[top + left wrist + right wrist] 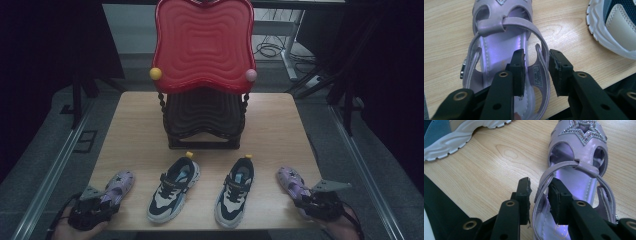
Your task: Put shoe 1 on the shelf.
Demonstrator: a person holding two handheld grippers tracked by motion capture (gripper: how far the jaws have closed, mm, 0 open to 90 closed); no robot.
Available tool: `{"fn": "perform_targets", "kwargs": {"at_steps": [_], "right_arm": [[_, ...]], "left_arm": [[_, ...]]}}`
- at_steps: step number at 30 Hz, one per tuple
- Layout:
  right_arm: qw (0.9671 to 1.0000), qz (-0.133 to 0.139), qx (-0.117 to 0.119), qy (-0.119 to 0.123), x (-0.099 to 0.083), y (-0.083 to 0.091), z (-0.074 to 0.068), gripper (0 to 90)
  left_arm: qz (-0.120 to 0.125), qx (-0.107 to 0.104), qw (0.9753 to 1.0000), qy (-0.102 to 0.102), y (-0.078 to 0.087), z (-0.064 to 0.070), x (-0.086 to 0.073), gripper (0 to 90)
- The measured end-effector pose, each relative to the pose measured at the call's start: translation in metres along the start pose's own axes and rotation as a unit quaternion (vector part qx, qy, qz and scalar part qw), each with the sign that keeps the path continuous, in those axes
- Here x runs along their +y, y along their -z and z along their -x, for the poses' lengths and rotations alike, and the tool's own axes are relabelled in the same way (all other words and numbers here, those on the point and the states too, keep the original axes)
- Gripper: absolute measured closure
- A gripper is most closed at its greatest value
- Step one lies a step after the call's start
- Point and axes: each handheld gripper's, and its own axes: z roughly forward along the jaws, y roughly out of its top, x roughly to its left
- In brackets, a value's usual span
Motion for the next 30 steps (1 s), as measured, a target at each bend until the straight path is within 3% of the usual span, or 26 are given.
{"fn": "perform_targets", "kwargs": {"at_steps": [10,17,30], "right_arm": [[1.0000,-0.005,0.006,0.001,0.001,-0.003,0.002,82.0],[1.0000,0.002,0.007,0.002,-0.001,-0.002,0.005,84.5],[0.9994,0.030,-0.016,-0.007,0.000,0.009,0.009,85.0]], "left_arm": [[0.006,-0.003,1.0000,-0.001,0.001,-0.002,0.000,83.7],[0.022,-0.007,0.9997,0.003,0.006,-0.005,0.003,86.3],[0.068,0.001,0.9976,0.011,0.013,-0.007,0.003,86.6]]}}
